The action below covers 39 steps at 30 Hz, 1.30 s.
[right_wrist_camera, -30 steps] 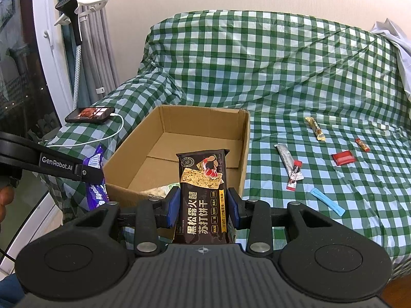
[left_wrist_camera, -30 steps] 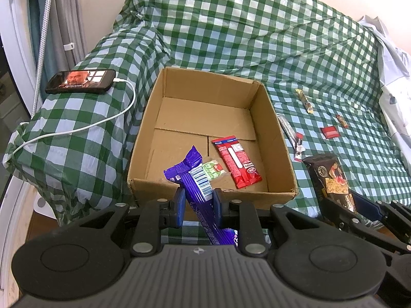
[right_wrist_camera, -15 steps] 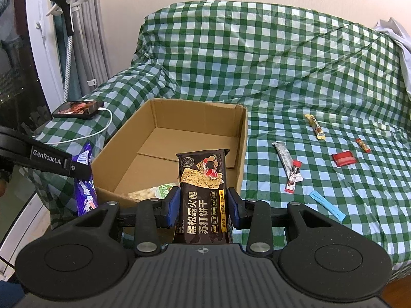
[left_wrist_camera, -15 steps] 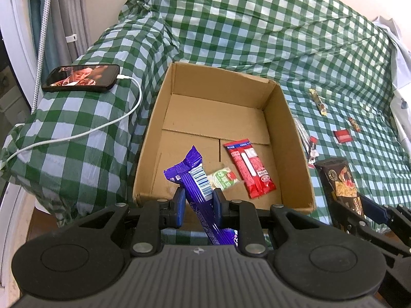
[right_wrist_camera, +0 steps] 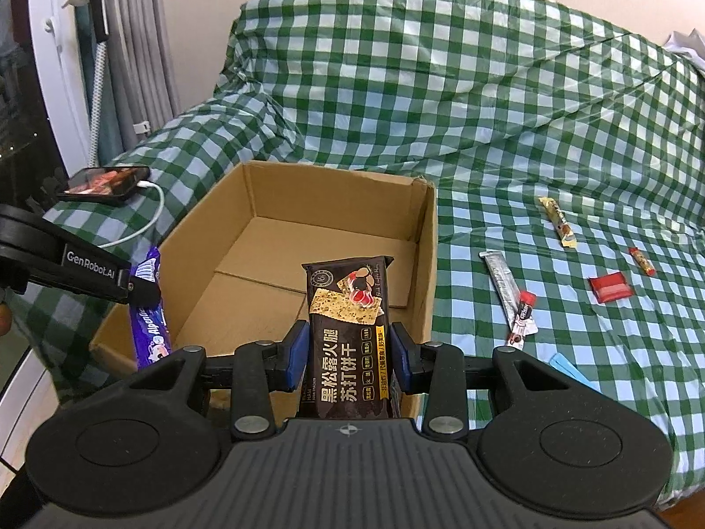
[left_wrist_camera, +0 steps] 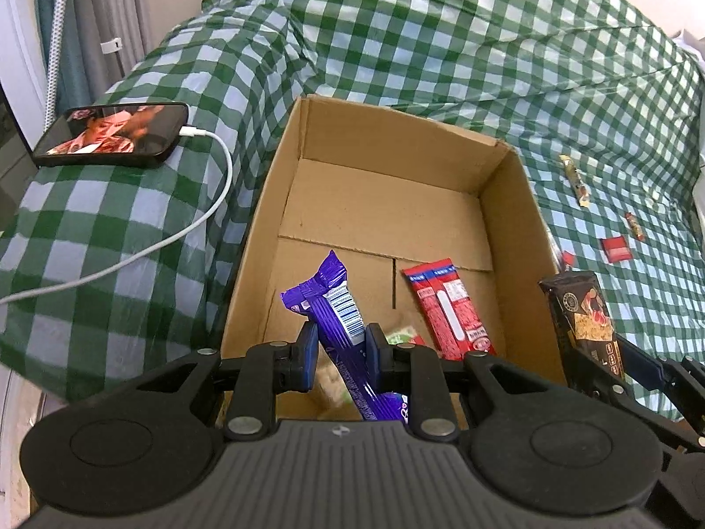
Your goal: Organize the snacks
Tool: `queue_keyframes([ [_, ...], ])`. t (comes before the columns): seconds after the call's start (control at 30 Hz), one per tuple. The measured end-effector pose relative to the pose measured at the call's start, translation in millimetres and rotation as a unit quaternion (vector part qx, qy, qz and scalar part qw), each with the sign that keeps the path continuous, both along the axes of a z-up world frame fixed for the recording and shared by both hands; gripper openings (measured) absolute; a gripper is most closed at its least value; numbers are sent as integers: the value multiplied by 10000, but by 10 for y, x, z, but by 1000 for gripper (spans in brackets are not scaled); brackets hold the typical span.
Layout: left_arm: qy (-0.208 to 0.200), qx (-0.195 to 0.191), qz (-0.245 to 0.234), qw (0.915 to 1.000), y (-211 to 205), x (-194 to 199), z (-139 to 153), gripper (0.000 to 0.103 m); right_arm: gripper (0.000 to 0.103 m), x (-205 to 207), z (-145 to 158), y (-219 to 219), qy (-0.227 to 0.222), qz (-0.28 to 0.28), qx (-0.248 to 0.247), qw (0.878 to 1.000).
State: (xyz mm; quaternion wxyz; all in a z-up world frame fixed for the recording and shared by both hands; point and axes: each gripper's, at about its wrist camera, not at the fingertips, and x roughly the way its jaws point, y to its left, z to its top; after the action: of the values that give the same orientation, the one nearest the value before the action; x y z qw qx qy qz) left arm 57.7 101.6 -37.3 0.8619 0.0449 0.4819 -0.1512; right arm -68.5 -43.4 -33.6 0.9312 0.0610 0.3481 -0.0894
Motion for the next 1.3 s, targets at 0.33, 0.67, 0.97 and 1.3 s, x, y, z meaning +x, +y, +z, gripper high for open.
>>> queue_keyframes([
  [0.33,220,170,41,9996,-116,386,-271,25,41,416,-290,-111,355,15,158,9992],
  [0.67,399,349,25,9986,-184,572,-495,25,41,646,-441,-174,492,37,214,9986],
  [0.97,317,204,119,9992,-130,575,-437,101,56,781,-400,-300,552,-178,540,9969],
  [1.3,4,477,-63,9988,59,-139,-150,103,92,181,-120,-13,610,-17,593,9964],
])
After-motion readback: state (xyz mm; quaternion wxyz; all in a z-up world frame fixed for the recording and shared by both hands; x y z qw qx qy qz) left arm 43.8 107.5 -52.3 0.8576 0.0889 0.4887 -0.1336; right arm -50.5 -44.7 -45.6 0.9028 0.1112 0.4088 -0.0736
